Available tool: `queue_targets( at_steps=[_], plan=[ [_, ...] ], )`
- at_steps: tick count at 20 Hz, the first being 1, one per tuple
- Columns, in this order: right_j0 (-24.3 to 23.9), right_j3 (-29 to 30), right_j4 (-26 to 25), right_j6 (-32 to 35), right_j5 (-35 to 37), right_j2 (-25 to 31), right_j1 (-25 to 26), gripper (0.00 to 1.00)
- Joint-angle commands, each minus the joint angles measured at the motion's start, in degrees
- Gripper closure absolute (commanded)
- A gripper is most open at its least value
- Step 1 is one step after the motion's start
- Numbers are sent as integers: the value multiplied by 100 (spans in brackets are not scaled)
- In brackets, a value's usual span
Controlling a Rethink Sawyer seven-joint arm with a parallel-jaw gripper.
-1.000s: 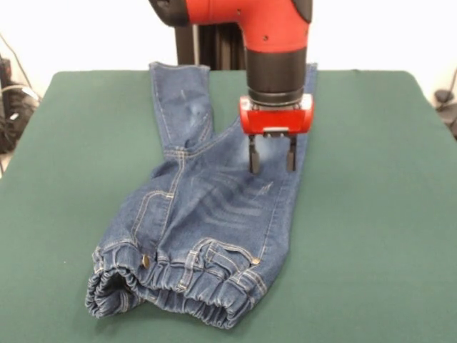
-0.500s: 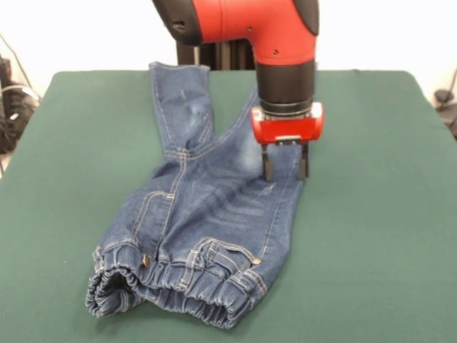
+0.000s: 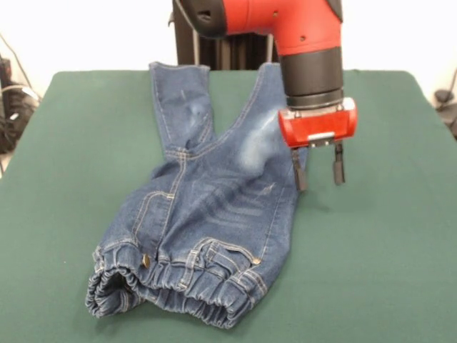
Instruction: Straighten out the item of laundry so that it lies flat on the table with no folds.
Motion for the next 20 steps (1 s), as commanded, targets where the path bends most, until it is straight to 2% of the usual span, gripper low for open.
queue_targets(
  at_steps=[1,3,11,20],
  plan=[
    [-113,78,290,-157,1139,676,84,0],
    [-131,12,416,-262,1539,671,210,0],
    [-17,-61,486,-161,1807,505,310,0],
    [64,-228,270,-18,1416,474,597,0]
  ],
)
